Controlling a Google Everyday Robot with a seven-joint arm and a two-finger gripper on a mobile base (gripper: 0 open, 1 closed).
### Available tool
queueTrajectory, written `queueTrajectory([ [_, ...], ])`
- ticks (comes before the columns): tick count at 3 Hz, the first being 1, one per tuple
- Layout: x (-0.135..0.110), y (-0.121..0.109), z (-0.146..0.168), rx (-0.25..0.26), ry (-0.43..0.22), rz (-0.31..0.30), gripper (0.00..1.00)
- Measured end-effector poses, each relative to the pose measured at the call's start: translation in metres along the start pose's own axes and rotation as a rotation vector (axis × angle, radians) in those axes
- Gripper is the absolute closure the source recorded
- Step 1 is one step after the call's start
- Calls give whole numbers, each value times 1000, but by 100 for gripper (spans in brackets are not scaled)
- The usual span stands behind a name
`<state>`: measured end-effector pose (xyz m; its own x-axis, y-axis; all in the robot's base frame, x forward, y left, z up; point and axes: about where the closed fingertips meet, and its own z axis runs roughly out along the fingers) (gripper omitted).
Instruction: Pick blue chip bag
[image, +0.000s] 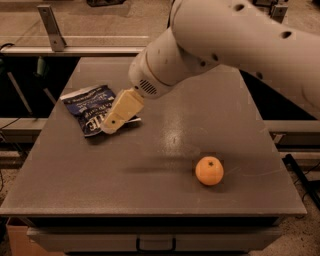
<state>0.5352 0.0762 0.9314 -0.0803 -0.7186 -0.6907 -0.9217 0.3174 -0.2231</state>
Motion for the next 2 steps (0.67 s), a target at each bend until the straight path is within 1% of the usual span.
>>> queueTrajectory([
  [1,-10,15,53,-22,-57,14,0],
  [2,-9,25,95,-46,-80,46,0],
])
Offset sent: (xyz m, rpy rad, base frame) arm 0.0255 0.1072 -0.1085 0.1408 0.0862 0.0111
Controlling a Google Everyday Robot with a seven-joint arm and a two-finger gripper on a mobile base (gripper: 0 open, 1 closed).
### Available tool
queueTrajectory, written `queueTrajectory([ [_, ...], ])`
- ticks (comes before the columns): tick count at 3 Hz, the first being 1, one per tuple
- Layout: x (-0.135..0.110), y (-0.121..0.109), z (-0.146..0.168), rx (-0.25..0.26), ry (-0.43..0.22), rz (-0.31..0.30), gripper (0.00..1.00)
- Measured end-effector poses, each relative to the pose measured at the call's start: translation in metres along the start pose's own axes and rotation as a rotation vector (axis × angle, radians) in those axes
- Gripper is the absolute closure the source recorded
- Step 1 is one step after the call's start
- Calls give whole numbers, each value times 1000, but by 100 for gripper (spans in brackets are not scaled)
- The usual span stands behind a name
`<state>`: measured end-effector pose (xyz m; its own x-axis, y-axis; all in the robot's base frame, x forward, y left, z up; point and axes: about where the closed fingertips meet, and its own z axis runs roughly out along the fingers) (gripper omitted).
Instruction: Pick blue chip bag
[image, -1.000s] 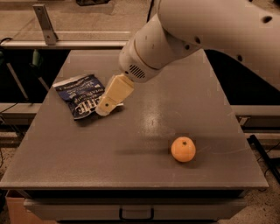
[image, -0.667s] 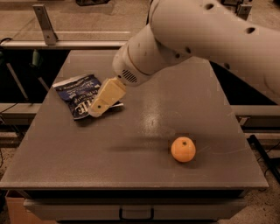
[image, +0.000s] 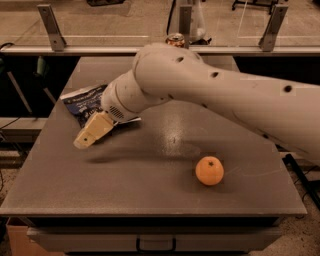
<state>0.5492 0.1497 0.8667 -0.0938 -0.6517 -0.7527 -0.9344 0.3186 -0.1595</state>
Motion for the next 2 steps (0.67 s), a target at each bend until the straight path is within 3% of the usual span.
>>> queueTrajectory([
  [1,6,1,24,-5,-17,39,0],
  [2,11,-5,35,8,-23,62,17],
])
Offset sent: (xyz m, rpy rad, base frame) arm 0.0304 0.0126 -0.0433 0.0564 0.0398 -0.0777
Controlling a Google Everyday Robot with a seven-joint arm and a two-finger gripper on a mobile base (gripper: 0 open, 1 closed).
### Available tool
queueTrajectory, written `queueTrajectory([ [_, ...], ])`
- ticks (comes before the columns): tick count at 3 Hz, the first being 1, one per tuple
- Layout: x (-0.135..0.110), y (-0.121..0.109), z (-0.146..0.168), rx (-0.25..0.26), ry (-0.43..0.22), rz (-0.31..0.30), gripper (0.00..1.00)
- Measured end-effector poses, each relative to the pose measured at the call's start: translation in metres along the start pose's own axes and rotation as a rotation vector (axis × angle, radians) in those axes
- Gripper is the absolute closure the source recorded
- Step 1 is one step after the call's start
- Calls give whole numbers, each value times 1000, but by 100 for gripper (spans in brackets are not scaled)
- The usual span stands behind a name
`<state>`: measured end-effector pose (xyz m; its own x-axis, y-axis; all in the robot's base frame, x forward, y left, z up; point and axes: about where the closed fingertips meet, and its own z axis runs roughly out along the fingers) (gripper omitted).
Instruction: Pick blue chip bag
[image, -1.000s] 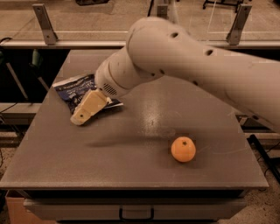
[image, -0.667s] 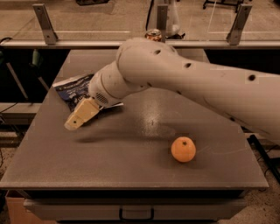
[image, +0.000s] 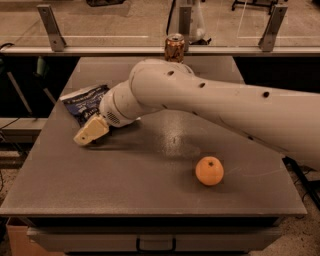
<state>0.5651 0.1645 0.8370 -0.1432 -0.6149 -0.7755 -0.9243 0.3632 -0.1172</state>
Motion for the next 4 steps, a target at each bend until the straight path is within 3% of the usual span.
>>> queueTrajectory([
  [2,4,-23,-4,34,-5,3,64],
  [3,-15,-47,-31,70,-57,-4,95],
  [4,-39,-75,-69,109,-133,-21,100],
])
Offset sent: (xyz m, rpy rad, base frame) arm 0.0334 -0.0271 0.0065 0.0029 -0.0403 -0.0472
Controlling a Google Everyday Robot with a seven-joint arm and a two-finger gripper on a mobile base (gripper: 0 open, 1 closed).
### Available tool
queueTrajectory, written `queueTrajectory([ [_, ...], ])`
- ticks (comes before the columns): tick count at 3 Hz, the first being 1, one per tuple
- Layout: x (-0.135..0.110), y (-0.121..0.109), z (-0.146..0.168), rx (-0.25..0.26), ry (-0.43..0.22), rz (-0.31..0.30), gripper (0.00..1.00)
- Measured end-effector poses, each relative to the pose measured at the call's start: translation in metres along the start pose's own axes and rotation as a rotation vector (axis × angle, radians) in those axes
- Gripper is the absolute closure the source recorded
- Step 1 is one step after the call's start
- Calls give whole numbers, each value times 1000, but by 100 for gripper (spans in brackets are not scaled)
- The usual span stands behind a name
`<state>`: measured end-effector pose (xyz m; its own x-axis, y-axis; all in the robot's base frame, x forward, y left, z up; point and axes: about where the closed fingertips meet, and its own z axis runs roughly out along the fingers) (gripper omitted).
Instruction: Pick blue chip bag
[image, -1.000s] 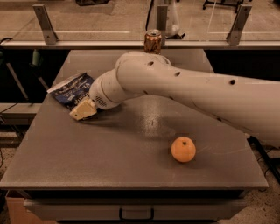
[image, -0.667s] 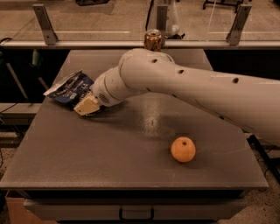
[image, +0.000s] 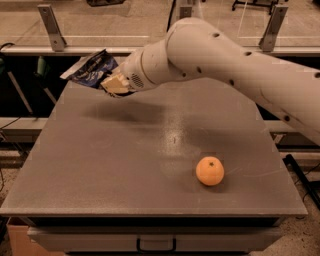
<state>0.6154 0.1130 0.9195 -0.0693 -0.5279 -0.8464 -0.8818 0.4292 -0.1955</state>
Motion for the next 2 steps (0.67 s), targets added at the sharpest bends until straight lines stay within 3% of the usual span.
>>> queueTrajectory([
  [1,-26,-32,-36,22,-102,-9,100],
  [2,-36,-40,-46,39,-125,-29,100],
])
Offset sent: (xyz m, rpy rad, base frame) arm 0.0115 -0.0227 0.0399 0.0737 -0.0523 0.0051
